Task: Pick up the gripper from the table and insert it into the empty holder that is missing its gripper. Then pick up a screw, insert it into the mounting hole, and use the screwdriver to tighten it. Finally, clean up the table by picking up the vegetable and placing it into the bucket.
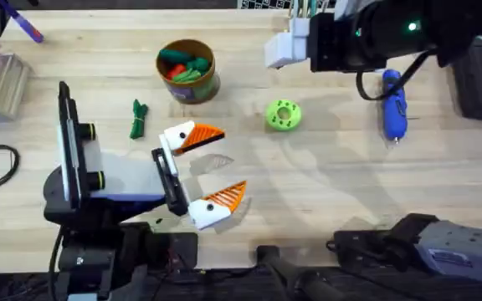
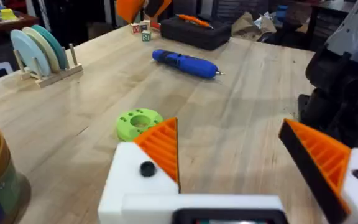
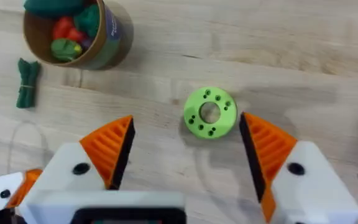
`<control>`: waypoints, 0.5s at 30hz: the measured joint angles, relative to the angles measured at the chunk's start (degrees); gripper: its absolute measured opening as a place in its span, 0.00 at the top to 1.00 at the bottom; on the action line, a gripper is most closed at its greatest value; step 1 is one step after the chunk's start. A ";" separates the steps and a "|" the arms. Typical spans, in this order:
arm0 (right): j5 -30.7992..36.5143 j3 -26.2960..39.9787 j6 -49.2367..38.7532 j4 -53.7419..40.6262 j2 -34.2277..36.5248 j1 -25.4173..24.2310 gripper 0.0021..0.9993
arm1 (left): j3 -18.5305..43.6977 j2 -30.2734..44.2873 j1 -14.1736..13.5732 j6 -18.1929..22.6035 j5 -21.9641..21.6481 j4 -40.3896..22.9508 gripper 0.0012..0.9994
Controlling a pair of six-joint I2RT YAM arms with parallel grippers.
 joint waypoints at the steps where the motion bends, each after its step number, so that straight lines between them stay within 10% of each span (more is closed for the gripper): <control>1: 0.00 0.00 0.01 -0.02 0.00 0.00 0.01 | 0.00 0.00 0.00 0.00 0.00 0.00 0.01; 4: 0.00 0.00 0.03 -0.02 0.00 0.00 0.01 | 0.00 0.02 0.00 -0.14 0.02 0.00 0.25; 9: 0.00 0.00 0.03 -0.80 0.00 0.00 0.01 | 0.00 0.01 0.00 0.39 -0.02 0.04 0.97; 15: 1.41 0.00 0.03 -1.33 0.00 -1.80 0.01 | 0.00 0.01 0.00 0.40 -0.02 0.04 1.00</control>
